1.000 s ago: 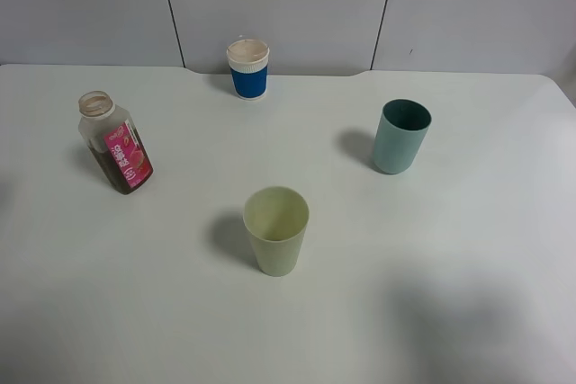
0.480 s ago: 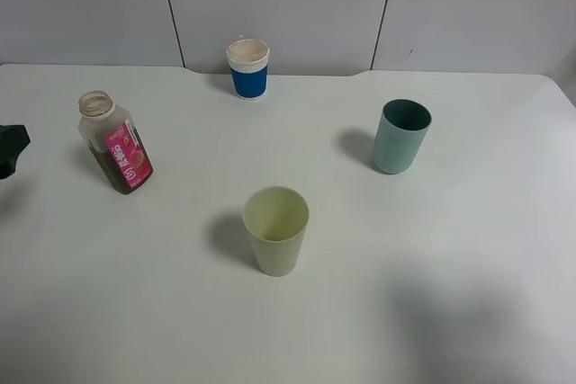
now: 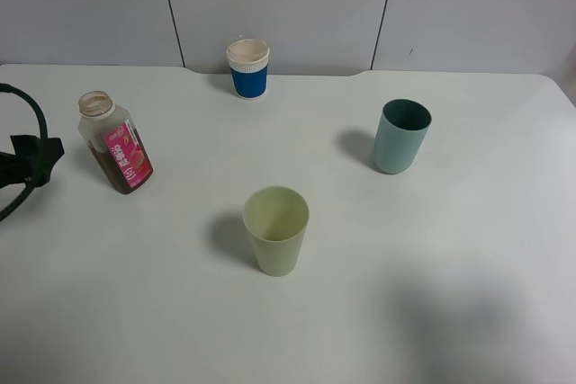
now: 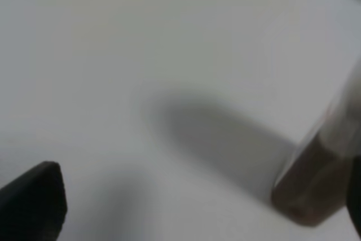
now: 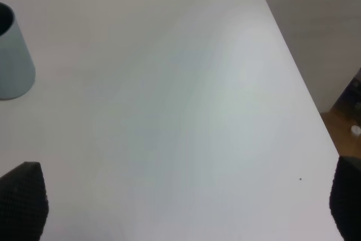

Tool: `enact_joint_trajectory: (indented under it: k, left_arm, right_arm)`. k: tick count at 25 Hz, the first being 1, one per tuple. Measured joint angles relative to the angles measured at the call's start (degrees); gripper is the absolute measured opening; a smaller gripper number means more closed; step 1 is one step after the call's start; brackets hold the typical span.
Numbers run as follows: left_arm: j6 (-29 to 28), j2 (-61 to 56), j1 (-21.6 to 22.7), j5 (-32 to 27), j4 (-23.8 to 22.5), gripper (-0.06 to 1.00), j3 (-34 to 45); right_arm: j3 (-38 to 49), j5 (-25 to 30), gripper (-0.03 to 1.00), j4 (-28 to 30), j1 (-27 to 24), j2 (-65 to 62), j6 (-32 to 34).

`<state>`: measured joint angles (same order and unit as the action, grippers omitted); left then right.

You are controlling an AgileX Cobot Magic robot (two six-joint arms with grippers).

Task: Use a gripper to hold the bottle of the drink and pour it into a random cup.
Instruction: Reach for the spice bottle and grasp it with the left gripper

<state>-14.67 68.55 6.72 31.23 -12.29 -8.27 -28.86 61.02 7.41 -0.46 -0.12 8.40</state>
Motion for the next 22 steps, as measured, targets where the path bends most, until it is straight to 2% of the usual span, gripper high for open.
enact_joint_trajectory:
  k: [8,12,15,22]
  left_arm:
    - [4.4,11.2,0.0,13.9,-1.0,0.98,4.2]
    - [5.1,16.1,0.0,21.0,-4.9,0.98,4.6]
    - [5.2,17.7,0.0,23.0,-7.3,0.98,4.6]
    - [5.7,17.9,0.0,25.6,-8.9,0.98,4.6]
  right_arm:
    - [0.0,0.0,1.00,0.0,0.0,0.0,0.0]
    - [0.0,0.0,1.00,0.0,0.0,0.0,0.0]
    - [0.0,0.0,1.00,0.0,0.0,0.0,0.0]
    - [0.0,0.0,1.00,0.0,0.0,0.0,0.0]
